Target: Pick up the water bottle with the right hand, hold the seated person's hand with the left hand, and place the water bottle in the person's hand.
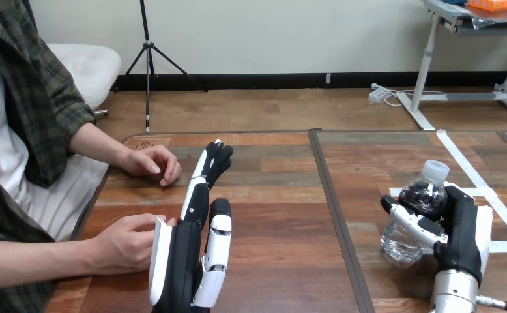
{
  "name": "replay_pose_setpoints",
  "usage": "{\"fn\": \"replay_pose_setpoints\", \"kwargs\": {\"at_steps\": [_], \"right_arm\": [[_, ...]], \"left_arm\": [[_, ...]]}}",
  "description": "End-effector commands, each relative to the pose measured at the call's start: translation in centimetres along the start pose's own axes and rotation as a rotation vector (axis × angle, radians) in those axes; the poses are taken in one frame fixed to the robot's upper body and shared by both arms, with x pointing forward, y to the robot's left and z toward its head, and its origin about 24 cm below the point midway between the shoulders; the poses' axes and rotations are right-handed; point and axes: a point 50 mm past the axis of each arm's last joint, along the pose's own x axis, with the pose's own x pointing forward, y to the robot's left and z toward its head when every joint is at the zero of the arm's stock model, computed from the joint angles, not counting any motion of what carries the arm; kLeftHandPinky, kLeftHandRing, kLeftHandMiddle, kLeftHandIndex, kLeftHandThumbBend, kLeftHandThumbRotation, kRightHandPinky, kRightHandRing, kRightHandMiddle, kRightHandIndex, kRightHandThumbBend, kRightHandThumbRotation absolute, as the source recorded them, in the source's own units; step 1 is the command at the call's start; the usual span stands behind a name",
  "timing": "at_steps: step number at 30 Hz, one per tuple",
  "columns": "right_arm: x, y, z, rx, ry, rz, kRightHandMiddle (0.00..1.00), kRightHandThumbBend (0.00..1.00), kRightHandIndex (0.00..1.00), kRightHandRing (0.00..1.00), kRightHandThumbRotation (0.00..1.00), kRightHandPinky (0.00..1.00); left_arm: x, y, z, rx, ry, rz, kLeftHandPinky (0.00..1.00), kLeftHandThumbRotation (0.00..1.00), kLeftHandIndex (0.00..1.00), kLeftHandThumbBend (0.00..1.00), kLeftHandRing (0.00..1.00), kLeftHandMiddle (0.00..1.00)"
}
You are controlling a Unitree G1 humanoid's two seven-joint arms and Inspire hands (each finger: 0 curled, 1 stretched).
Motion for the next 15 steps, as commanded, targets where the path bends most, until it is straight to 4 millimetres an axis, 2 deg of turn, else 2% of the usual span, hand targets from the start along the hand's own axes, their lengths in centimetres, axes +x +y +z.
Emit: {"fn": "replay_pose_setpoints", "kwargs": {"at_steps": [1, 15], "right_arm": [[1.55, 0.70, 2.45, 0.036, -0.101, -0.005, 0.49, 0.75, 0.52, 0.44, 0.00, 0.38], [1.58, 0.59, 2.62, 0.055, -0.115, -0.004, 0.50, 0.75, 0.52, 0.45, 0.00, 0.39]], "left_arm": [[1.09, 0.03, 0.42, -0.005, -0.057, 0.007, 0.91, 1.00, 0.94, 0.03, 0.89, 0.91], [1.15, 0.04, 0.43, -0.005, -0.057, 0.010, 0.91, 1.00, 0.94, 0.03, 0.90, 0.91]]}}
